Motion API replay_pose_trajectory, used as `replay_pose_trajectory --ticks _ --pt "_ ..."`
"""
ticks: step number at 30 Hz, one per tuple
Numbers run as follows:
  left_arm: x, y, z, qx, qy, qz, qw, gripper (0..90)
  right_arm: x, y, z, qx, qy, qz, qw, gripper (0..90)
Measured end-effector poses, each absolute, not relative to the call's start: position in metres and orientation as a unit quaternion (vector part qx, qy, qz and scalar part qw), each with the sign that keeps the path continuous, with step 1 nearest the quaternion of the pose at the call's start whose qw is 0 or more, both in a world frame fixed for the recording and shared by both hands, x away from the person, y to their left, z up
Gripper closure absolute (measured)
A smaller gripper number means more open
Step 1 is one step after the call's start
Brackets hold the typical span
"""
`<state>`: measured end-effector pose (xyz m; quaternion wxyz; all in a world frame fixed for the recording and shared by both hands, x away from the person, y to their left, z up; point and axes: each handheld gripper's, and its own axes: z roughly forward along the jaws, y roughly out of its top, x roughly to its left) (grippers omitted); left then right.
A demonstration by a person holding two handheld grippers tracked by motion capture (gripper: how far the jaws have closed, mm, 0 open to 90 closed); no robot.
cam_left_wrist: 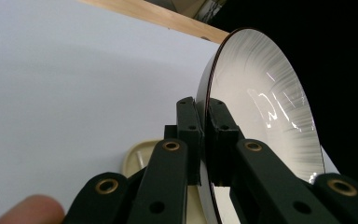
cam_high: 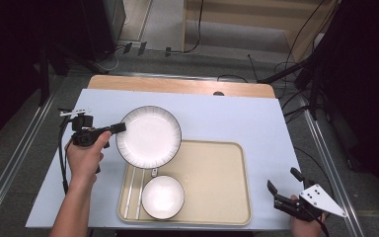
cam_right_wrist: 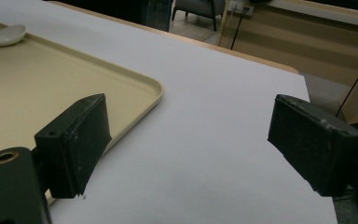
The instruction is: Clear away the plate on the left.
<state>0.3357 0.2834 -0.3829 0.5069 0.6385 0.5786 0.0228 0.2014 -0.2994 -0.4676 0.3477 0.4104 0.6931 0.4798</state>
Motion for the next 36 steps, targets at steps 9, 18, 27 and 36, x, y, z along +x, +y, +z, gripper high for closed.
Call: replay_pose_trajectory --ticks 9,18,27,36 --pt "0.345 0.254 -0.388 0.650 0.567 0.009 0.506 86.4 0.200 -0.299 -0.467 0.405 0.694 0.484 0.347 13.0" --pt "0.353 0.221 -0.392 0.673 0.551 -0.005 0.494 86.4 0.201 -0.301 -0.467 0.408 0.691 0.485 0.347 13.0" --pt "0.364 0.190 -0.407 0.692 0.539 -0.033 0.479 86.3 0.200 -0.301 -0.466 0.406 0.691 0.486 0.348 13.0" --pt "0.374 0.168 -0.417 0.706 0.529 -0.056 0.467 86.1 0.199 -0.303 -0.465 0.406 0.688 0.488 0.350 13.0"
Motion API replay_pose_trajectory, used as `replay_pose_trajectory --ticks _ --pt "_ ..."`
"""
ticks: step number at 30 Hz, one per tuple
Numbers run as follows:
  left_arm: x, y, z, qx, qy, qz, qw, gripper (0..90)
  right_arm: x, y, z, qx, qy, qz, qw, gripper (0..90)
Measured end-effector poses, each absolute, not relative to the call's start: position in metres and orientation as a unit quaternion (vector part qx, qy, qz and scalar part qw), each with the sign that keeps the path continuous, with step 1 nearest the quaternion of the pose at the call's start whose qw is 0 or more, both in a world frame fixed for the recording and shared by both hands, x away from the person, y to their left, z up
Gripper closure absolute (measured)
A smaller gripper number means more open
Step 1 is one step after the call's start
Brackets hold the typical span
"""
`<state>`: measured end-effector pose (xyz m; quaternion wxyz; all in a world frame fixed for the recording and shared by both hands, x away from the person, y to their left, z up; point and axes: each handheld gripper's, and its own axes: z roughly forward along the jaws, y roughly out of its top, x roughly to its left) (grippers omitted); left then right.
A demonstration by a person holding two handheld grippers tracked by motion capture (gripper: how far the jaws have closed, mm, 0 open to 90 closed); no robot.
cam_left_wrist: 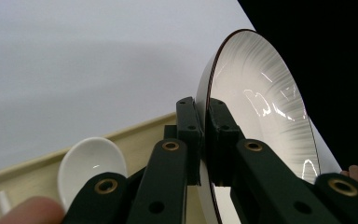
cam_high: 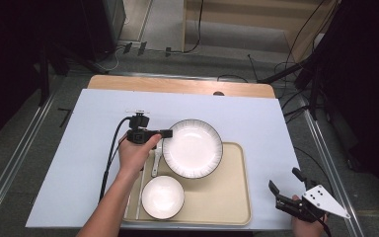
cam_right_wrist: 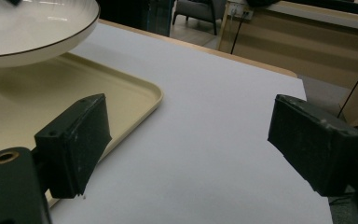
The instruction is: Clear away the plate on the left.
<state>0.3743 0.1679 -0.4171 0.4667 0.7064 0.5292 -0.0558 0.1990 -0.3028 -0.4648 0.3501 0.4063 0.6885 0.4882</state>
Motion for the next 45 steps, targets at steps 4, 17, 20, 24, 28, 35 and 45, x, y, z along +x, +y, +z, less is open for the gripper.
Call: replay_pose_trajectory --ticks 4,17,20,24,28,35,45 --pt "0.379 0.160 -0.421 0.710 0.526 -0.068 0.464 85.9 0.198 -0.302 -0.464 0.406 0.688 0.488 0.351 13.0" --pt "0.391 0.134 -0.431 0.739 0.503 -0.098 0.438 85.5 0.197 -0.303 -0.464 0.408 0.686 0.490 0.351 13.0" --pt "0.393 0.130 -0.434 0.737 0.500 -0.122 0.439 85.7 0.198 -0.303 -0.464 0.408 0.688 0.489 0.349 13.0" --pt "0.394 0.127 -0.437 0.741 0.500 -0.129 0.429 85.7 0.198 -0.303 -0.464 0.406 0.687 0.489 0.351 13.0" --pt "0.398 0.130 -0.443 0.748 0.510 -0.122 0.407 85.6 0.197 -0.303 -0.463 0.407 0.686 0.490 0.351 13.0" --pt "0.399 0.125 -0.449 0.754 0.507 -0.128 0.397 85.7 0.198 -0.302 -0.464 0.407 0.688 0.489 0.349 13.0" --pt "0.398 0.130 -0.449 0.776 0.492 -0.105 0.381 81.5 0.198 -0.303 -0.464 0.406 0.687 0.492 0.349 13.0"
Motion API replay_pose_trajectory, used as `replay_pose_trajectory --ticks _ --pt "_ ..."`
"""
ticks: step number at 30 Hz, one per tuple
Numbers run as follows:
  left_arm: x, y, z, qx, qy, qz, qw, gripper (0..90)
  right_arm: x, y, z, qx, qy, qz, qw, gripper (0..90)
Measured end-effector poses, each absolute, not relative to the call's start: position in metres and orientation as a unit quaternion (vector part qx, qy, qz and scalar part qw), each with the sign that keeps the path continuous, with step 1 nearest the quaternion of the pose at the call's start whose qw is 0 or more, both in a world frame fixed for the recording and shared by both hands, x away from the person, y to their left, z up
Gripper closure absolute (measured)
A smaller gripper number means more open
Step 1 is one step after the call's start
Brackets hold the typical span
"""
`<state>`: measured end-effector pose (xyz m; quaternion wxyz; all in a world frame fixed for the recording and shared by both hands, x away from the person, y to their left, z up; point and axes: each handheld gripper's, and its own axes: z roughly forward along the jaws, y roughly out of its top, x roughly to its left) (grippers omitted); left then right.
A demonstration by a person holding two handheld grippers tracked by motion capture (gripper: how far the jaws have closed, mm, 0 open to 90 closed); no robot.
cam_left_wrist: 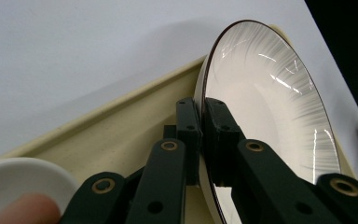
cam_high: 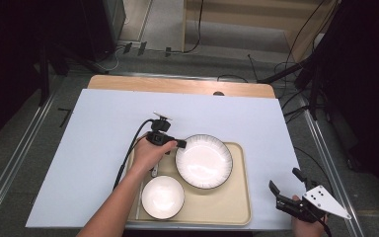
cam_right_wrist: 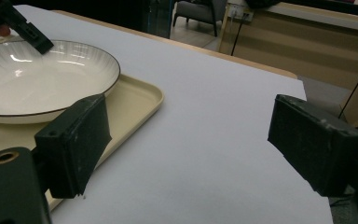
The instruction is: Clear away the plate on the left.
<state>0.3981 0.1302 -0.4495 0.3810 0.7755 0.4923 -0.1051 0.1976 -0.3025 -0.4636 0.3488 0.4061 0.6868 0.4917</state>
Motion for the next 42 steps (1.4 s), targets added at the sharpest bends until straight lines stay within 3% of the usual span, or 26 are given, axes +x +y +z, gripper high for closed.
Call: replay_pose_trajectory --ticks 7,11,16,22,42 --pt "0.394 0.140 -0.440 0.771 0.468 -0.089 0.423 65.3 0.198 -0.302 -0.464 0.406 0.688 0.490 0.348 13.0" --pt "0.389 0.148 -0.439 0.755 0.453 -0.079 0.466 60.3 0.198 -0.301 -0.464 0.406 0.689 0.489 0.349 13.0" --pt "0.383 0.159 -0.432 0.765 0.452 -0.063 0.454 46.9 0.198 -0.300 -0.465 0.404 0.691 0.489 0.346 13.0" --pt "0.374 0.167 -0.425 0.777 0.438 -0.034 0.451 1.5 0.199 -0.299 -0.465 0.403 0.692 0.489 0.345 13.0" --pt "0.344 0.207 -0.422 0.756 0.456 0.044 0.468 0.0 0.198 -0.296 -0.465 0.402 0.695 0.487 0.343 13.0"
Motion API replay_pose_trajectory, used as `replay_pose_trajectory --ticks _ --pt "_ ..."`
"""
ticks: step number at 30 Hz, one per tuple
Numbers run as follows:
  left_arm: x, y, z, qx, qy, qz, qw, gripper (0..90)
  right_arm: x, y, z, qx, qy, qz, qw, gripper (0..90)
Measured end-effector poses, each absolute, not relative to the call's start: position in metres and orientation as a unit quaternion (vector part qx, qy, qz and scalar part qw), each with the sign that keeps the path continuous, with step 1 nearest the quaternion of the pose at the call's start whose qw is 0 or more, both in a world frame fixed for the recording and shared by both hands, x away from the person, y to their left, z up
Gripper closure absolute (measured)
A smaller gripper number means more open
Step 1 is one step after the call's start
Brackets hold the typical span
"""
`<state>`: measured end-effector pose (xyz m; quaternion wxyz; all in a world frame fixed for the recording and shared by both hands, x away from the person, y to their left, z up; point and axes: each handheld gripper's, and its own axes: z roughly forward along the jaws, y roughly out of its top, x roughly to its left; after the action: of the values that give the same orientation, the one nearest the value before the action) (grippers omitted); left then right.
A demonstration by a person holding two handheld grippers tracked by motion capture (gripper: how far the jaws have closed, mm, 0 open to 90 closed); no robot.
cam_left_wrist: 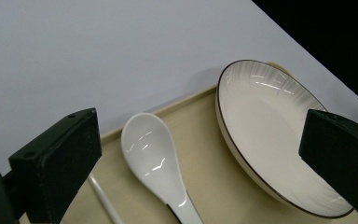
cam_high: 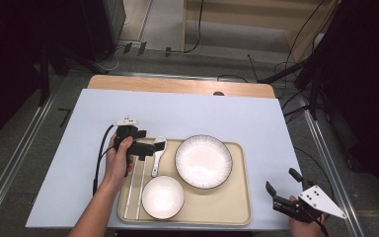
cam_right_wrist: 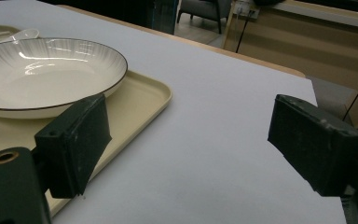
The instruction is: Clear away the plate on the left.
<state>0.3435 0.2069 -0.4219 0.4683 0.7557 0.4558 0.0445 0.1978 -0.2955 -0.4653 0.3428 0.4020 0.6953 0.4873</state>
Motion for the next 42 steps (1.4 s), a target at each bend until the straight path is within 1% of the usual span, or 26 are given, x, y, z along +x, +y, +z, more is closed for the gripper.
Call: replay_pose_trajectory --ticks 11,19,30,42 --pt "0.330 0.237 -0.429 0.740 0.472 0.063 0.475 0.0 0.198 -0.296 -0.465 0.402 0.694 0.488 0.343 13.0" --pt "0.320 0.250 -0.431 0.734 0.478 0.081 0.475 0.0 0.198 -0.295 -0.465 0.402 0.695 0.487 0.344 13.0" --pt "0.305 0.271 -0.437 0.720 0.494 0.091 0.478 0.0 0.197 -0.295 -0.465 0.402 0.694 0.488 0.345 13.0" --pt "0.284 0.291 -0.438 0.713 0.491 0.119 0.487 0.0 0.197 -0.294 -0.465 0.400 0.695 0.487 0.346 13.0"
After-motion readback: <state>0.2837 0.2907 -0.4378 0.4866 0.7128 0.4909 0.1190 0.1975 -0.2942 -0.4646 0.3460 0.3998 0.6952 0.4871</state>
